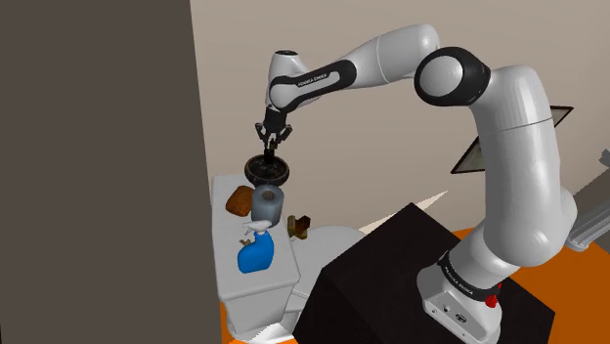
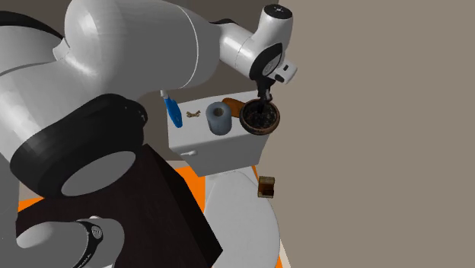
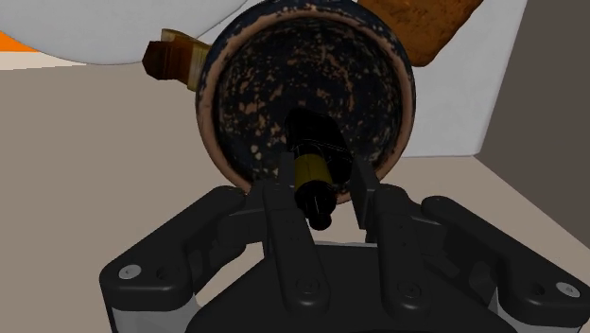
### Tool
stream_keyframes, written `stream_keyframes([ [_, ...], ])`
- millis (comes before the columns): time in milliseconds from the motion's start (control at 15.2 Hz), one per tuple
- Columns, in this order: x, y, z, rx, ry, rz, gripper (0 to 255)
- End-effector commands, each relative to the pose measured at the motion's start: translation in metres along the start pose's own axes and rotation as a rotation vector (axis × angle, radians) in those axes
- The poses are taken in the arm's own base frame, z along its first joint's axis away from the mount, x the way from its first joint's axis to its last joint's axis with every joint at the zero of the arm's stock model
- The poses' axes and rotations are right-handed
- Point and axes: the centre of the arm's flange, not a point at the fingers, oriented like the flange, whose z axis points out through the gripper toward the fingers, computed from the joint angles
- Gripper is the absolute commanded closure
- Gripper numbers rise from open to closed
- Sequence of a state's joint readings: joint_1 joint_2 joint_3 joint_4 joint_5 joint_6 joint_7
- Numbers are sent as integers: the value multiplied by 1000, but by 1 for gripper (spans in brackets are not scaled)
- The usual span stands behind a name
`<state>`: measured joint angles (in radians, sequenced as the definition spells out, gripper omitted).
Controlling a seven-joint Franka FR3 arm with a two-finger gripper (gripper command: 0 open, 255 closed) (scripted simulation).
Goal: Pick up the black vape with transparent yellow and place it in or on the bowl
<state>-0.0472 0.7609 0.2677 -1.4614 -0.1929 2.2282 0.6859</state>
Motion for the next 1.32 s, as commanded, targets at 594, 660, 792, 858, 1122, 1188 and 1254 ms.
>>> stream_keyframes([
  [594, 0, 2, 20, 0, 1, 0, 255],
  [660, 0, 2, 20, 0, 1, 0, 0],
  [792, 0, 2, 20, 0, 1, 0, 0],
  [858, 0, 2, 20, 0, 1, 0, 0],
  [1122, 0, 2, -6, 0, 1, 0, 0],
  [1188, 0, 2, -19, 0, 1, 0, 0],
  [1254, 0, 2, -30, 0, 1, 0, 0],
])
